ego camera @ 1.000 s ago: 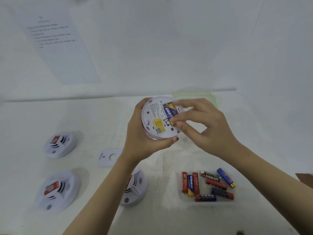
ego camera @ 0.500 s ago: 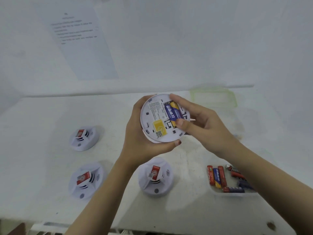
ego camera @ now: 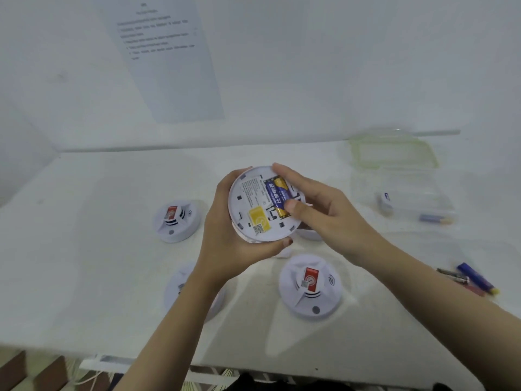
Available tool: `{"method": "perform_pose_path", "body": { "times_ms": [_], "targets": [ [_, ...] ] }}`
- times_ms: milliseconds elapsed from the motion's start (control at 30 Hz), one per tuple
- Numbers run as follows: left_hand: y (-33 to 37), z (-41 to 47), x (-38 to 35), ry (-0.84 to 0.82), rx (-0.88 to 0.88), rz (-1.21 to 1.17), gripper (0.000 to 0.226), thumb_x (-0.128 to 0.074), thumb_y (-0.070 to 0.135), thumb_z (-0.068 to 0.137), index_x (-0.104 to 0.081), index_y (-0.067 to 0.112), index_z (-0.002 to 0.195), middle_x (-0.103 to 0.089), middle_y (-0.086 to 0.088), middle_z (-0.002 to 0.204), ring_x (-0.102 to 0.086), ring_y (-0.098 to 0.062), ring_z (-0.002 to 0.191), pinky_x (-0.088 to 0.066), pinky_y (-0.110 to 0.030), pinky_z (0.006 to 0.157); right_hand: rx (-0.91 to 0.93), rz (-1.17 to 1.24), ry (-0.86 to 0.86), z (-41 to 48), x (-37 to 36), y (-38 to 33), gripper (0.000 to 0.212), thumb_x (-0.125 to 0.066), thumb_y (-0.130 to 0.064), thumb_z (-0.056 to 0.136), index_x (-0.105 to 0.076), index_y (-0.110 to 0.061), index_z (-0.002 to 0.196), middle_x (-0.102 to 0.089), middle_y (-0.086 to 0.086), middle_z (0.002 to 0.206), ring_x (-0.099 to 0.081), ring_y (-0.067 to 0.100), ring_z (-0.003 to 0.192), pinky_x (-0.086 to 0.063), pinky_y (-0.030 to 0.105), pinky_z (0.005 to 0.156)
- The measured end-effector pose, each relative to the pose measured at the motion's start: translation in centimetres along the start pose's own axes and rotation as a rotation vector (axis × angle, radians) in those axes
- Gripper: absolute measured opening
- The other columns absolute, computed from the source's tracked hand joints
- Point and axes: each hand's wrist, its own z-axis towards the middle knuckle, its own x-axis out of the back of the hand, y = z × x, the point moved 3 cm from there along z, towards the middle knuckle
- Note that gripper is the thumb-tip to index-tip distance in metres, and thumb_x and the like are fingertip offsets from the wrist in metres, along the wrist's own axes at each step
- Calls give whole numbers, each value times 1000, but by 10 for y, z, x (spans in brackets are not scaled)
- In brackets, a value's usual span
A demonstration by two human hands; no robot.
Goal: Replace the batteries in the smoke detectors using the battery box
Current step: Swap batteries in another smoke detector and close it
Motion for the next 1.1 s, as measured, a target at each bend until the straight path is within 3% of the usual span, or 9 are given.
{"method": "perform_pose_path", "body": {
  "times_ms": [100,200,300,433,633,800,900,1000,1100],
  "targets": [
    [-13,-6,18,16,26,18,90,-84,35,53,-34,29,127,-46,37,123,-49,6,120,-42,-8,91,-49,-11,115,11,-8,12,45,-45,-14,98,-40,-46,129,-55,-4,131,-56,9,116,-51,19,84],
    [-30,-15,39,31,78,11,89,-84,35,51,-36,33,126,-47,37,122,-49,7,119,-42,-8,92,-23,-491,165,21,-5,29,39,-50,-18,95,-48,-38,129,-63,-7,117,-60,7,101,-45,21,82],
    [-46,-24,58,26,109,39,89,-83,37,50,-36,36,125,-47,39,121,-48,10,118,-41,-7,92,-102,-1135,-110,28,-11,53,38,-58,-35,89,-55,-31,126,-64,-9,118,-49,13,110,-36,28,89],
    [-62,-28,76,13,148,88,93,-83,44,46,-36,40,126,-46,36,123,-48,10,118,-41,-7,93,-151,-1533,-362,33,-27,70,40,-61,-50,78,-59,-29,112,-64,-7,99,-46,15,96,-25,31,77],
    [-75,-25,89,-21,124,108,96,-90,31,44,-36,35,124,-46,43,120,-48,16,114,-40,-1,87,-82,-1528,-284,39,-28,69,49,-59,-46,75,-57,-27,121,-64,-6,89,-50,15,93,-25,29,83],
    [-79,-19,95,-18,132,101,91,-82,47,45,-36,38,123,-47,42,119,-49,16,112,-39,-1,86,-103,-1194,77,45,-22,55,76,-48,-57,66,-52,-20,133,-64,0,112,-50,24,108,-34,35,98],
    [-77,-13,94,-41,136,82,90,-82,47,45,-38,34,123,-48,42,118,-50,16,112,-40,-1,85,29,-1007,218,48,-31,40,76,-49,-56,63,-56,-18,130,-63,-3,117,-49,16,108,-31,25,96],
    [-78,-9,91,-83,163,48,97,-89,38,43,-44,25,127,-53,36,118,-54,10,112,-42,-4,85,169,-916,101,48,-50,23,67,-55,-51,67,-57,-23,127,-59,-13,119,-43,3,107,-26,12,95],
    [-77,-7,88,-118,189,39,103,-98,14,40,-47,23,128,-57,36,114,-55,11,108,-43,-3,83,244,-986,-27,50,-64,16,61,-62,-45,68,-56,-24,125,-57,-14,116,-42,7,108,-31,20,96]
  ]
}}
